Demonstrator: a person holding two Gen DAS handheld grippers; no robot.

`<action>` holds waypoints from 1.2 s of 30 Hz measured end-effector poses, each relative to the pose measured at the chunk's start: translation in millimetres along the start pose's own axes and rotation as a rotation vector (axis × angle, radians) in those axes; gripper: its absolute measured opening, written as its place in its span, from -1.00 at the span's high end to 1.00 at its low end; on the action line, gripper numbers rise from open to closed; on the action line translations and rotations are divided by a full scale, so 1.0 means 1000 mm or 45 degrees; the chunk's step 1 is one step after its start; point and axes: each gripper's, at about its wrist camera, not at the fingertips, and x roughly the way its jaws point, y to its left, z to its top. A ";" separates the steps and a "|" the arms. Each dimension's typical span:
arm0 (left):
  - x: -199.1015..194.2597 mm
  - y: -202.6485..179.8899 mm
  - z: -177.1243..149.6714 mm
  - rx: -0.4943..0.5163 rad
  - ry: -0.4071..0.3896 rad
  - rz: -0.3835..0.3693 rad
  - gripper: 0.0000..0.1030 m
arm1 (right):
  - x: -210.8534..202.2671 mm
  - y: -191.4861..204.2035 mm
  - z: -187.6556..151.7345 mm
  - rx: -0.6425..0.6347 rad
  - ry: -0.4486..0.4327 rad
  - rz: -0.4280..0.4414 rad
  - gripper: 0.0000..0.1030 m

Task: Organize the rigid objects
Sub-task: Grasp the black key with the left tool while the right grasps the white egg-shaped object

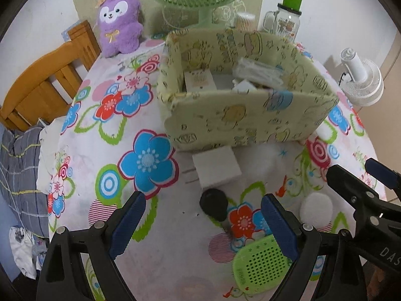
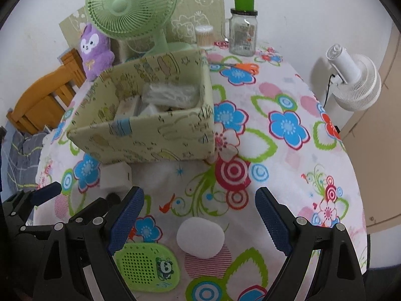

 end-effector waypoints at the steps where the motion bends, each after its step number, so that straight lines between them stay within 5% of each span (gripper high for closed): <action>1: 0.002 0.000 -0.001 0.003 0.002 0.001 -0.83 | 0.002 0.000 -0.002 0.005 0.005 -0.005 -0.79; 12: 0.024 -0.009 -0.008 0.038 0.001 0.012 -0.74 | 0.020 -0.002 -0.015 0.061 0.050 -0.033 -0.79; 23: 0.046 0.005 -0.012 -0.054 0.071 0.003 -0.39 | 0.037 0.002 -0.034 0.064 0.108 -0.061 -0.78; 36: 0.047 -0.007 -0.013 0.025 0.028 0.024 -0.18 | 0.049 -0.001 -0.042 0.106 0.152 -0.120 -0.62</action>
